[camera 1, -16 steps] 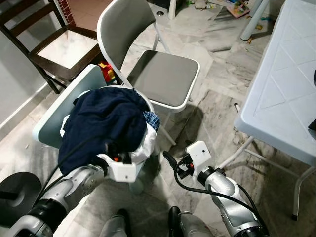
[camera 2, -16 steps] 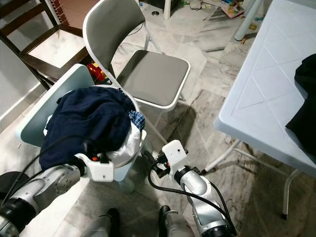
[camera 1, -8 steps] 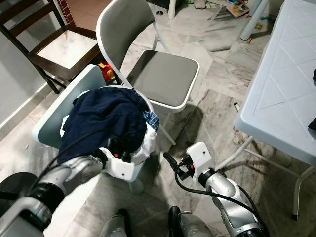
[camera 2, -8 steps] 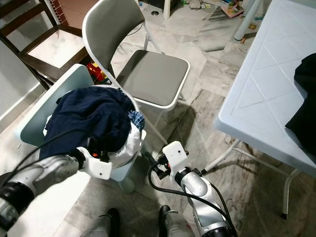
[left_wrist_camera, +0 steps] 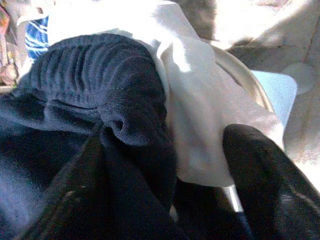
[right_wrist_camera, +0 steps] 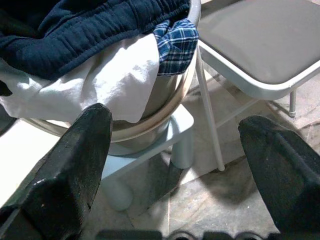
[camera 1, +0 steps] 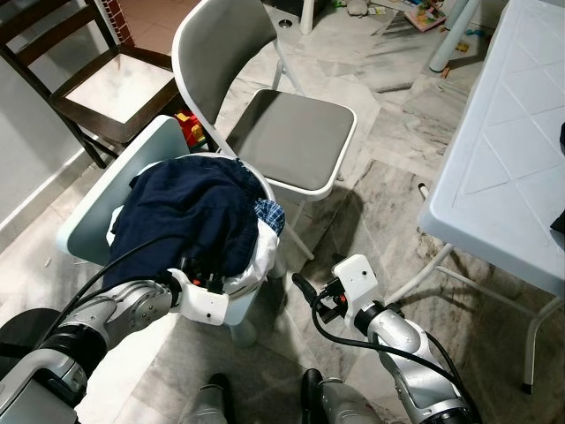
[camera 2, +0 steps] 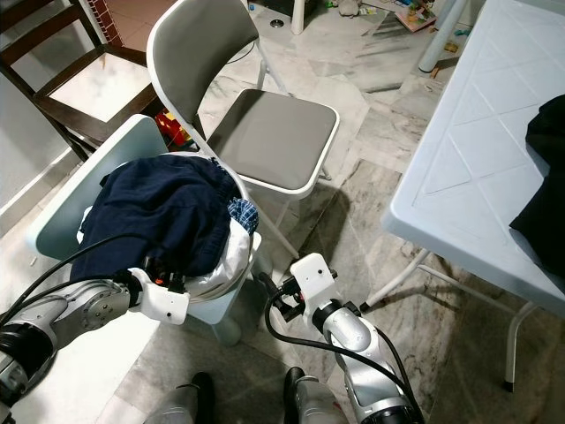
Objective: Hang hanger
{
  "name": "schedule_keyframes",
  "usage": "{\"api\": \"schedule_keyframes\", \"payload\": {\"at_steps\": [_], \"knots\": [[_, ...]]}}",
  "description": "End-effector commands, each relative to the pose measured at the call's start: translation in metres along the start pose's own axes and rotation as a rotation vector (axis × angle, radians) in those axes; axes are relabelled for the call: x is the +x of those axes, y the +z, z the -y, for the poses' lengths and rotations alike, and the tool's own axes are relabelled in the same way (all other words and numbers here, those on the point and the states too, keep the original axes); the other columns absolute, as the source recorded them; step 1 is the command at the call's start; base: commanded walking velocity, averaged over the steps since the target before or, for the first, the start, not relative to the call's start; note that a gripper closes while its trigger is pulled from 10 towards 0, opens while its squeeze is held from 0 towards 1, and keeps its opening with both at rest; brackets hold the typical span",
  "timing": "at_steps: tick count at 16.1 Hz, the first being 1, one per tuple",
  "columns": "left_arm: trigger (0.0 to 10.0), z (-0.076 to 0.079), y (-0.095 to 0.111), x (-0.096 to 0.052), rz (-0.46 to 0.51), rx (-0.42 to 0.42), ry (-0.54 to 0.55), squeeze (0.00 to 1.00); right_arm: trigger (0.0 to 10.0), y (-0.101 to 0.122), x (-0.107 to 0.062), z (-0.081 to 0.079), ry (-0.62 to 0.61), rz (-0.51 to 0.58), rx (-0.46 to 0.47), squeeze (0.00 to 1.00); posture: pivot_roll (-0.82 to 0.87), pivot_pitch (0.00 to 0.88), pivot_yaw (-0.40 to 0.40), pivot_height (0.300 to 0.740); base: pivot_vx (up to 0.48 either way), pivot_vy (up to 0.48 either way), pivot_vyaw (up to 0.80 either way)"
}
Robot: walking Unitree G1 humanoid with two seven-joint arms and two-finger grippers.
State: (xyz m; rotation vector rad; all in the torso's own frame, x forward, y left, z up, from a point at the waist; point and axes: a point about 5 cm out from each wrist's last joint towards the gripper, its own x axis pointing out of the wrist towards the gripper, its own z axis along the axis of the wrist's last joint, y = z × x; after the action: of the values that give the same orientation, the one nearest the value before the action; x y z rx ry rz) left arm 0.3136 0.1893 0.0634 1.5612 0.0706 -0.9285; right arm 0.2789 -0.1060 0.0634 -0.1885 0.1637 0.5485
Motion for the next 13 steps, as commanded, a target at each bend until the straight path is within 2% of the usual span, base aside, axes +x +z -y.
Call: {"api": "schedule_keyframes", "payload": {"at_steps": [1, 6, 9, 11, 13], "knots": [[0.0, 0.007, -0.005, -0.003, -0.021, -0.02, -0.016, 0.0, 10.0, -0.007, -0.003, -0.004, 0.015, -0.026, 0.007, 0.0, 0.0, 0.293, -0.011, 0.74, 0.0, 0.0, 0.0], [0.0, 0.004, -0.008, -0.002, -0.036, -0.054, 0.017, 0.0, 10.0, 0.002, -0.004, -0.004, 0.085, 0.027, 0.036, 0.0, 0.0, 0.287, -0.016, 0.74, 0.0, 0.0, 0.0], [0.0, -0.009, -0.01, -0.003, -0.058, -0.105, 0.172, 0.0, 10.0, 0.014, -0.004, -0.008, 0.169, 0.091, 0.092, 0.0, 0.0, 0.283, -0.016, 0.74, 0.0, 0.0, 0.0], [0.0, -0.015, -0.01, -0.004, -0.062, -0.131, 0.25, 0.0, 10.0, 0.016, -0.004, -0.009, 0.185, 0.094, 0.095, 0.0, 0.0, 0.284, -0.018, 0.74, 0.0, 0.0, 0.0], [0.0, -0.021, -0.013, -0.008, -0.093, -0.177, 0.378, 0.0, 10.0, 0.018, -0.005, -0.007, 0.207, 0.095, 0.089, 0.0, 0.0, 0.285, -0.021, 0.74, 0.0, 0.0, 0.0]]}}
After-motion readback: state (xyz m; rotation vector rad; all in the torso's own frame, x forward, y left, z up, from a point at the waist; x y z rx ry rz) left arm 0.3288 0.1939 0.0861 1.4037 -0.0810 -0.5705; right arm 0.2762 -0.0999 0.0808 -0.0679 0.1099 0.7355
